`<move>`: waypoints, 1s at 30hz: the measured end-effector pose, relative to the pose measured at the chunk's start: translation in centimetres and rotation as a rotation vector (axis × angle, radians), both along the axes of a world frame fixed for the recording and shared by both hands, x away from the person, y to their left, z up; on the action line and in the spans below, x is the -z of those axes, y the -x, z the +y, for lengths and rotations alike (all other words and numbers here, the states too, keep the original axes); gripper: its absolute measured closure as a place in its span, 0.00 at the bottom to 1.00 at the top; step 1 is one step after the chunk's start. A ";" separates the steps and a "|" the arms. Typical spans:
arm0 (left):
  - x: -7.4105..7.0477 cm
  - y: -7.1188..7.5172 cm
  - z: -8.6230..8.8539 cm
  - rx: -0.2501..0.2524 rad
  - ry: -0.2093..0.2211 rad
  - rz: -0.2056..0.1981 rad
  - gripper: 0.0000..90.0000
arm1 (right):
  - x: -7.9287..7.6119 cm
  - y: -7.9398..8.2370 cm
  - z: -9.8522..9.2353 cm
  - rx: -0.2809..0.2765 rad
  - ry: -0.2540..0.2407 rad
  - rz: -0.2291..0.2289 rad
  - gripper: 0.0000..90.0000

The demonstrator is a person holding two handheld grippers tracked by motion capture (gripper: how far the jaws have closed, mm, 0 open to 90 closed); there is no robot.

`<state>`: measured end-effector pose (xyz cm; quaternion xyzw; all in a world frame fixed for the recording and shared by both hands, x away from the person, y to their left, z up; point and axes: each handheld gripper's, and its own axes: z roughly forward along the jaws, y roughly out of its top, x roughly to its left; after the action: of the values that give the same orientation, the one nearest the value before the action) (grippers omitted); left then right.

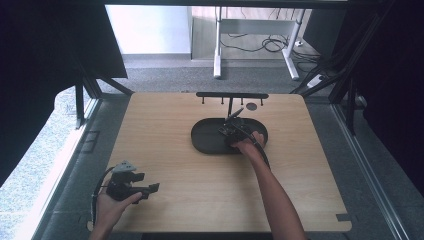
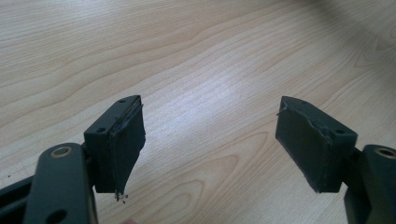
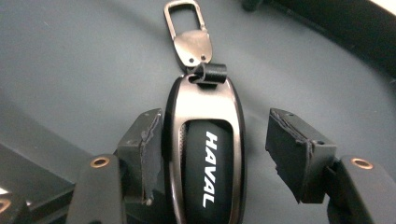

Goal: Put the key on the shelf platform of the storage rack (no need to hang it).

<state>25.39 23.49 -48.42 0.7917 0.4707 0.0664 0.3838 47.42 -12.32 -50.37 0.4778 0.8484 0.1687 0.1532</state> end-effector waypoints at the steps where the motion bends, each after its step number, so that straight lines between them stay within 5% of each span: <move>1: 0.0 0.0 0.0 0.000 0.000 0.000 0.27 | -0.2 0.1 0.0 0.002 -0.010 -0.009 0.40; 14: 0.0 0.0 -0.2 0.002 -0.002 0.000 0.27 | -3.6 3.0 -0.3 -0.081 -0.096 -0.077 0.38; 30: 0.0 0.1 -0.6 0.012 -0.011 -0.001 0.27 | -4.1 9.5 -3.3 -0.175 -0.196 -0.155 0.40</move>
<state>25.32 22.93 -48.40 0.7965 0.4654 0.0673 0.3800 37.93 -15.59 -46.24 0.4005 0.8518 0.2997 0.1557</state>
